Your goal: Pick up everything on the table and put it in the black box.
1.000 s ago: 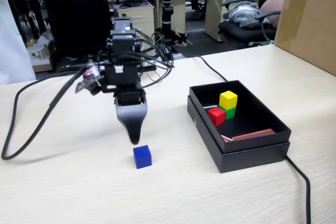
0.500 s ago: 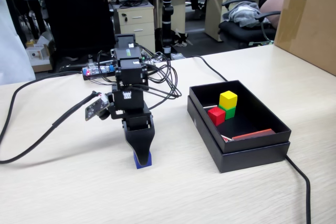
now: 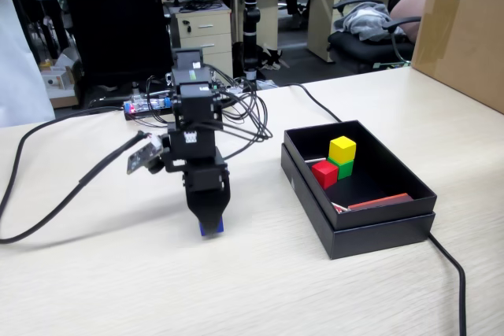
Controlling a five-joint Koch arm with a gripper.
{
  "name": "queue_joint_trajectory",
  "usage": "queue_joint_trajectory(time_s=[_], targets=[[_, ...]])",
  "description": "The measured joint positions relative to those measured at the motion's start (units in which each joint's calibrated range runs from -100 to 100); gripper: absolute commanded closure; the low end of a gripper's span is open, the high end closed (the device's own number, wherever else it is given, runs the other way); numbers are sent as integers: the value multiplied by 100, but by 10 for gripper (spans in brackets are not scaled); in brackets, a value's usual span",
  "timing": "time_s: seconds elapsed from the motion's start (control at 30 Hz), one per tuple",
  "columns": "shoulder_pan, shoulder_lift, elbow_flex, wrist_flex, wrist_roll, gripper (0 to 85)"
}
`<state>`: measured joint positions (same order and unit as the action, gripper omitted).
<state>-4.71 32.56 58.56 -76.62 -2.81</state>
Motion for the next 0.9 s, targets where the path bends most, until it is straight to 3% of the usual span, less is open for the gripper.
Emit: queue_joint_trajectory(time_s=[0.2, 0.33, 0.6, 0.9], targets=[[620, -2757, -1214, -23, 239, 785], [987, -3146, -1378, -31, 410, 785], [1841, -2822, -1387, -31, 928, 783], [1949, -1256, -739, -39, 1074, 783]])
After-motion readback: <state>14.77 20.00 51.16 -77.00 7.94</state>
